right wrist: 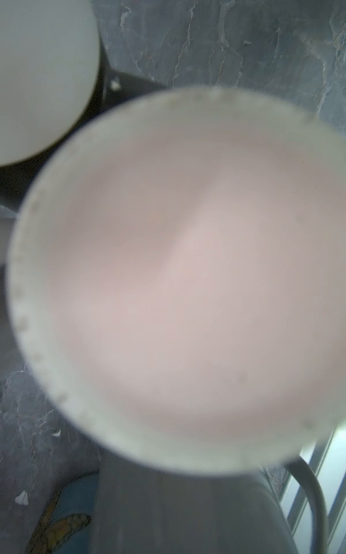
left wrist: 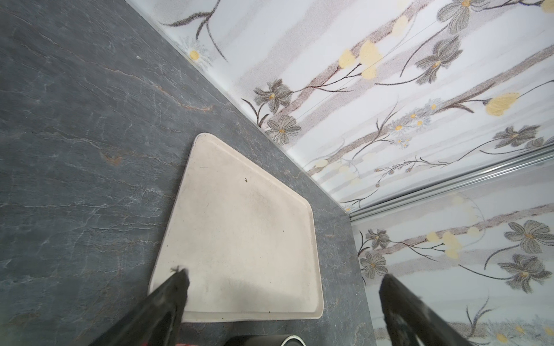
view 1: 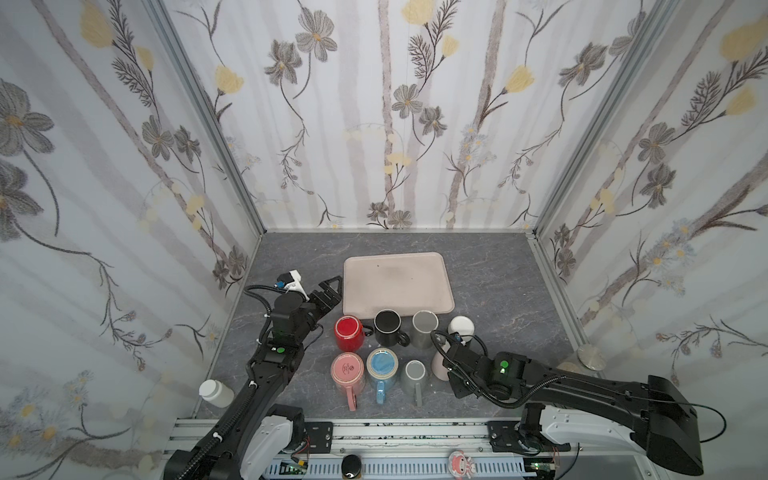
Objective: Turn the mug right side up
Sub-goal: Pick up the mug from the bottom-center of the table.
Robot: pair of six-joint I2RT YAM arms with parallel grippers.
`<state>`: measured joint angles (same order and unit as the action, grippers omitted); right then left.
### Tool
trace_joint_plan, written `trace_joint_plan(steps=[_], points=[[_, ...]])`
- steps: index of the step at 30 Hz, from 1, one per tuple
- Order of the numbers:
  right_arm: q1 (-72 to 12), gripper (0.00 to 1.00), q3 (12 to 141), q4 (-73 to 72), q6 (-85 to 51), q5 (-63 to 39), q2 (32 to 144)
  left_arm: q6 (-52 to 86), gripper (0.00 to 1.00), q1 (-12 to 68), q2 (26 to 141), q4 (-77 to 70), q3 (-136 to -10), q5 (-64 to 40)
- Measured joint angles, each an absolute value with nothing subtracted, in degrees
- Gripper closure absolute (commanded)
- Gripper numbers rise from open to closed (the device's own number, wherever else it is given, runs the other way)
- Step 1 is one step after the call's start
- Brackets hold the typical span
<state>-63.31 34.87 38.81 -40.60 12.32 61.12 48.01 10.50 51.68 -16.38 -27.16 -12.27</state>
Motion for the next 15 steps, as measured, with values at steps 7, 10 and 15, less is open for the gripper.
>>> trace_joint_plan(steps=[7, 10, 15], points=[[-63.55, 1.00, 38.57, 43.27, -41.74, 10.31, 53.10, 49.58, 0.00, 11.16, 50.39, -17.41, -27.81, -12.73], [-63.81, 1.00, 40.84, 44.64, -42.72, 9.34, 48.95, 50.13, 0.00, 11.20, 50.02, -17.78, -28.91, -12.97], [-63.94, 1.00, 48.14, 45.08, -43.62, 10.13, 45.10, 51.29, 0.00, 11.25, 49.45, -18.85, -30.68, -13.74]])
